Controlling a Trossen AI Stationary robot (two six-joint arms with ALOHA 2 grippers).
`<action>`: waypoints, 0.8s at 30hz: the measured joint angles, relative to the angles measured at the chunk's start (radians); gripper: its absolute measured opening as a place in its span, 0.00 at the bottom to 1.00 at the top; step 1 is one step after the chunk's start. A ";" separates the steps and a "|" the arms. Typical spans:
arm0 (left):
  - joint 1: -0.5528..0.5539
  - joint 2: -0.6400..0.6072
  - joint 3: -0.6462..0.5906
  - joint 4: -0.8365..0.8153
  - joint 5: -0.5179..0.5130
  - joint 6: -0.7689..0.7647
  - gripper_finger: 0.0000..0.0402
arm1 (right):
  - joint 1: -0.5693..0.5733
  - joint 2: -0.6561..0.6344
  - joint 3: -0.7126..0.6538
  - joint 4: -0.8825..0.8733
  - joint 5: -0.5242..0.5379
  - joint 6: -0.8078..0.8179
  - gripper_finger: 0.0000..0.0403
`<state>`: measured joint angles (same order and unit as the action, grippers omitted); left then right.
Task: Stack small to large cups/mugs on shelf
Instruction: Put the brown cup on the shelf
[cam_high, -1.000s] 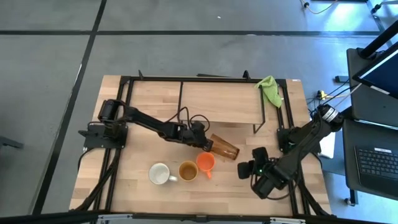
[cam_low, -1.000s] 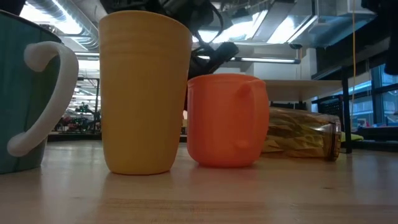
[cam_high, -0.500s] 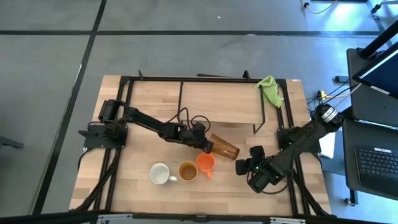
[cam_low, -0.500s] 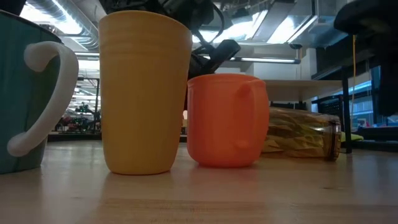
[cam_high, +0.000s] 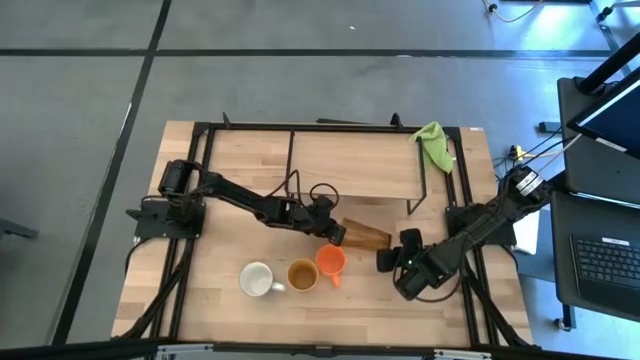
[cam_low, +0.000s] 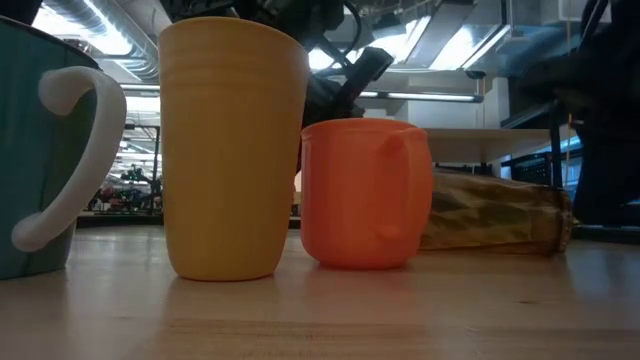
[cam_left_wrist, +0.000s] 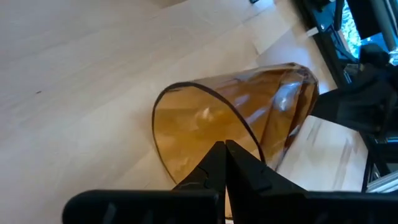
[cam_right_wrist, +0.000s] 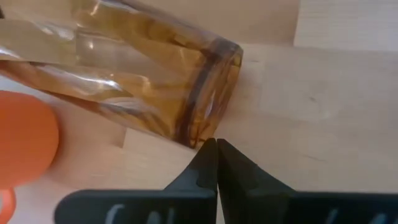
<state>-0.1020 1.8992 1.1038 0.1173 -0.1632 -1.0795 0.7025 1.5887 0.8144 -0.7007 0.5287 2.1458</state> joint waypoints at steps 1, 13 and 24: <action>0.000 0.000 0.000 -0.001 0.001 0.000 0.00 | 0.000 0.000 -0.008 0.010 0.004 -0.001 0.00; -0.001 0.000 0.000 0.027 0.017 -0.006 0.00 | 0.000 0.000 -0.021 0.003 0.031 -0.005 0.00; -0.001 0.000 0.000 0.164 0.024 0.011 0.00 | 0.000 0.000 -0.021 -0.009 0.054 -0.007 0.00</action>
<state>-0.1032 1.8992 1.1034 0.2808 -0.1387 -1.0682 0.7029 1.5887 0.7933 -0.7094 0.5827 2.1384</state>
